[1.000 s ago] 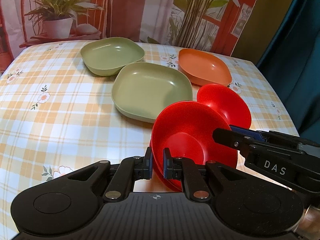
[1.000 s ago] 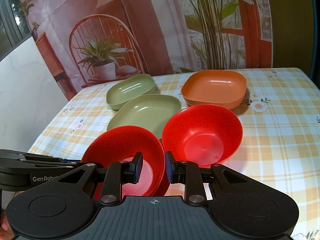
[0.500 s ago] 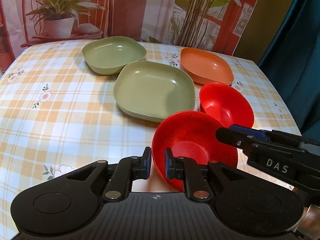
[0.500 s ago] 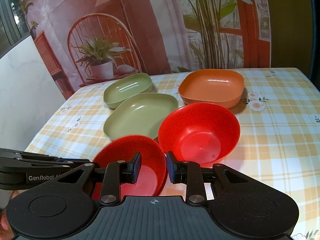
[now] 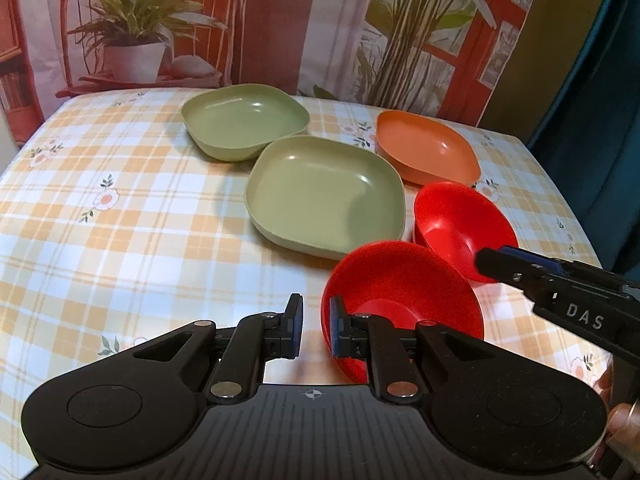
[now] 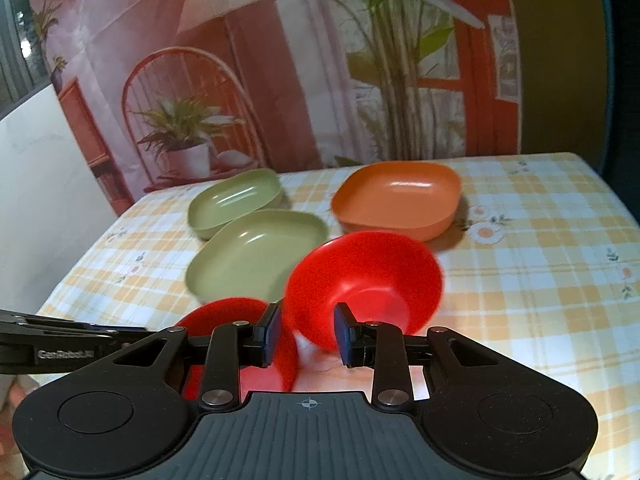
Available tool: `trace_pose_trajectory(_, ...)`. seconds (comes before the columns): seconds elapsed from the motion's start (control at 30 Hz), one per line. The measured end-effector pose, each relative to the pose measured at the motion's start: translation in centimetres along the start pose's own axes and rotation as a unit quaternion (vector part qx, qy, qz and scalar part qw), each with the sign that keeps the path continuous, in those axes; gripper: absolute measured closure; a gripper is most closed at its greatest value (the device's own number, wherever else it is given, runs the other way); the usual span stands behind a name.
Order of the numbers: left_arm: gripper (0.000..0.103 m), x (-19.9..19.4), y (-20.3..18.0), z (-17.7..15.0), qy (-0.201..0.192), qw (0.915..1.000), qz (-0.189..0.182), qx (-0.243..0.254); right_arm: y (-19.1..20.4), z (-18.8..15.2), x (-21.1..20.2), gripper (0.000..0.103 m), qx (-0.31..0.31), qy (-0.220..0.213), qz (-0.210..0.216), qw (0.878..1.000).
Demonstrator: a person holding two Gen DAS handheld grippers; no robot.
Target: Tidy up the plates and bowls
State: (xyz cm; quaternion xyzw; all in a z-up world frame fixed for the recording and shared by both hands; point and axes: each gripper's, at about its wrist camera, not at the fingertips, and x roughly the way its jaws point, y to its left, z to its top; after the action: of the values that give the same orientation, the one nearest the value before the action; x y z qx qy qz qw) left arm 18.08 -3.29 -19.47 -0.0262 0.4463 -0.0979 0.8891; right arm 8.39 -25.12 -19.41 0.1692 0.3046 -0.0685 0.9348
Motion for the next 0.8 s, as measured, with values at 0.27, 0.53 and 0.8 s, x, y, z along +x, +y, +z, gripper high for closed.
trace_pose_trajectory(0.27,0.088,0.0,-1.5,1.6,-0.019,0.9994,-0.008,0.029,-2.7,0.1,-0.2,0.074,0.015,-0.011,-0.030,0.999)
trace_pose_trajectory(0.53,0.079,1.7,-3.6,3.8,-0.015,0.9982,-0.042,0.040,-4.2,0.2,0.4,0.074,0.021,-0.008,-0.039,0.999)
trace_pose_trajectory(0.8,0.079,4.1,-4.9,4.8,0.003,0.9967,-0.064,0.049,-5.6,-0.1,1.2,0.074,0.031,-0.003,-0.041,0.999)
